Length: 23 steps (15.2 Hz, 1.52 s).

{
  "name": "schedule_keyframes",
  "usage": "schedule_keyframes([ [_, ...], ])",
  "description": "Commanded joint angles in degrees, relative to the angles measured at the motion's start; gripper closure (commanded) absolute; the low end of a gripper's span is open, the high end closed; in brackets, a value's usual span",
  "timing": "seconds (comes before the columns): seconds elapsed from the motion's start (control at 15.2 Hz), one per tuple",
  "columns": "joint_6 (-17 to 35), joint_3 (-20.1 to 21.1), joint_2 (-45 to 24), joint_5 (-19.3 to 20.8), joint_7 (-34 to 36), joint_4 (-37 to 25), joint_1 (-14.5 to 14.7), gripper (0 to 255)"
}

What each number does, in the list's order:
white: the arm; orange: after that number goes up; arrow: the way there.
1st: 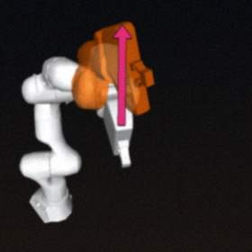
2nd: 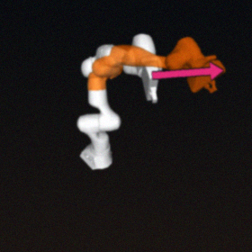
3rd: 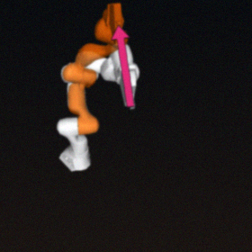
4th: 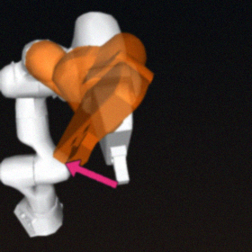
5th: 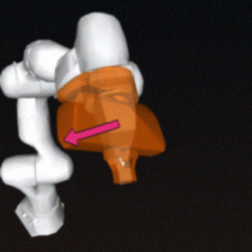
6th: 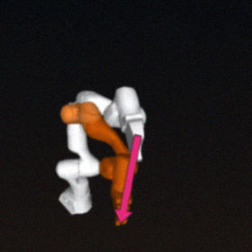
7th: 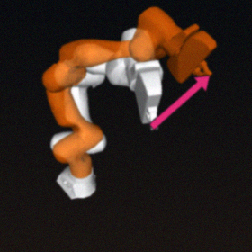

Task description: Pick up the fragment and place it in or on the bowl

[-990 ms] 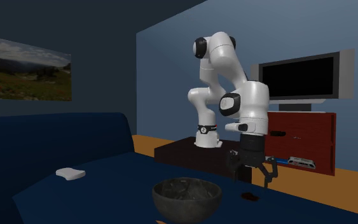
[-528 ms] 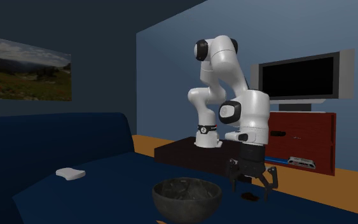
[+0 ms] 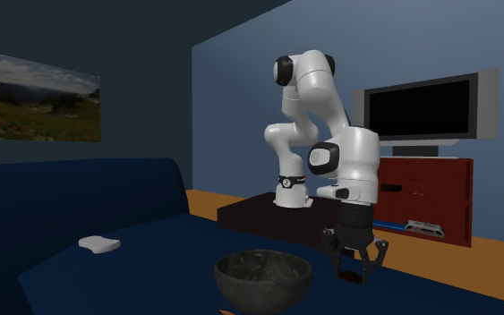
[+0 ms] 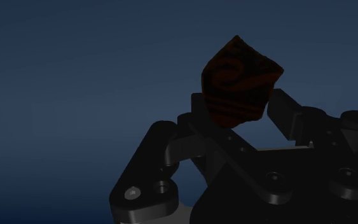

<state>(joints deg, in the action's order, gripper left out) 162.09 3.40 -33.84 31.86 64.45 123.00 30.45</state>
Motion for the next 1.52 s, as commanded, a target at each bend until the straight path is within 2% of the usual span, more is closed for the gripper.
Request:
schedule_keyframes([
  [0.0,0.0,0.0,0.0,0.0,0.0,0.0,0.0,255],
  [0.46,0.0,0.0,0.0,0.0,0.0,0.0,0.0,255],
  [1.45,-7.9,5.3,10.9,-5.8,-5.9,3.1,-4.1,255],
])
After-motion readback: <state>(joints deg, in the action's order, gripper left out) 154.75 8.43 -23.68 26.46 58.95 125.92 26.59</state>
